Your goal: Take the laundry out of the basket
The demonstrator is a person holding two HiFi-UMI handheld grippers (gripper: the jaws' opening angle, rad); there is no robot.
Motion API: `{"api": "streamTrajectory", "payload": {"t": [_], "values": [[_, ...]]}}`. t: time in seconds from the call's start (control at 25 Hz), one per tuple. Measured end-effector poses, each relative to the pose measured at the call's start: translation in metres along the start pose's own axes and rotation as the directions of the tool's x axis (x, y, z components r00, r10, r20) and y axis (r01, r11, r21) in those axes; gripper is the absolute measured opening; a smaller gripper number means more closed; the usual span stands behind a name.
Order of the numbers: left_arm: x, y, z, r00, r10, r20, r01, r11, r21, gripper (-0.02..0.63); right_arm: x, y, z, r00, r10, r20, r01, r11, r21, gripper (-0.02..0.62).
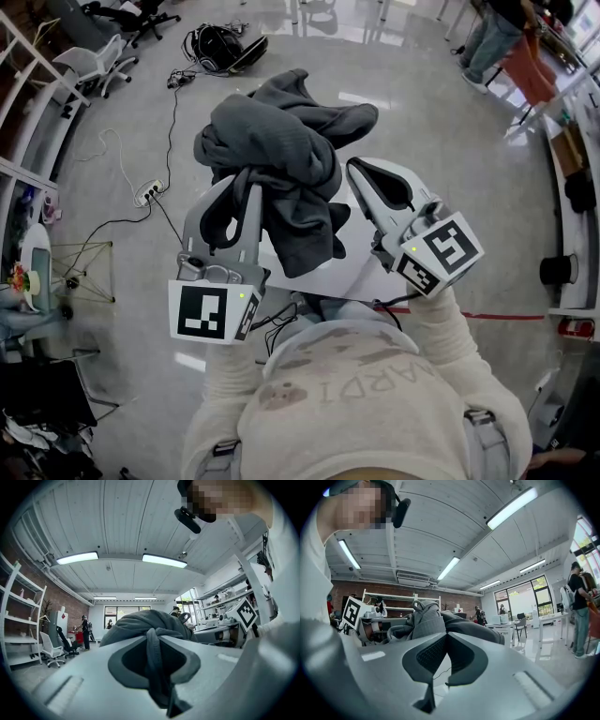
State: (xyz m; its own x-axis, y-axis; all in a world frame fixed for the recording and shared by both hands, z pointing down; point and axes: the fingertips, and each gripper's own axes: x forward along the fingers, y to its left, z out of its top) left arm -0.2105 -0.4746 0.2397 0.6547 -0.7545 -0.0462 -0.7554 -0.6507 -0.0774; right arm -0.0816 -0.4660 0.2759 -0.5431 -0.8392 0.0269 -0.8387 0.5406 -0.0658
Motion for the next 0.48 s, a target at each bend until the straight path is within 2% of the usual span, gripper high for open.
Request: {"api": "streamTrajectory", "payload": {"t": [0.24, 0.36, 0.48], "values": [[0.004, 0.003, -0.016, 1.000, -0.001, -0.031, 0.001, 1.000, -0.008, 0.051, 0.002, -0.002, -0.007, 1.000, -0.011, 0.006, 0.011, 1.000, 0.018, 0.028], [0.007, 0.005, -0.031, 0.997, -0.009, -0.073, 0.008, 1.000, -0.014, 0.051, 0.001, -0.002, -0.012, 1.000, -0.023, -0.003, 0.023, 0.999, 0.029, 0.028], [0.015, 0.009, -0.062, 0.990, -0.023, -0.141, 0.020, 1.000, -0.018, 0.052, 0.001, -0.004, -0.021, 0.999, -0.037, -0.020, 0.038, 0.998, 0.043, 0.028]]}}
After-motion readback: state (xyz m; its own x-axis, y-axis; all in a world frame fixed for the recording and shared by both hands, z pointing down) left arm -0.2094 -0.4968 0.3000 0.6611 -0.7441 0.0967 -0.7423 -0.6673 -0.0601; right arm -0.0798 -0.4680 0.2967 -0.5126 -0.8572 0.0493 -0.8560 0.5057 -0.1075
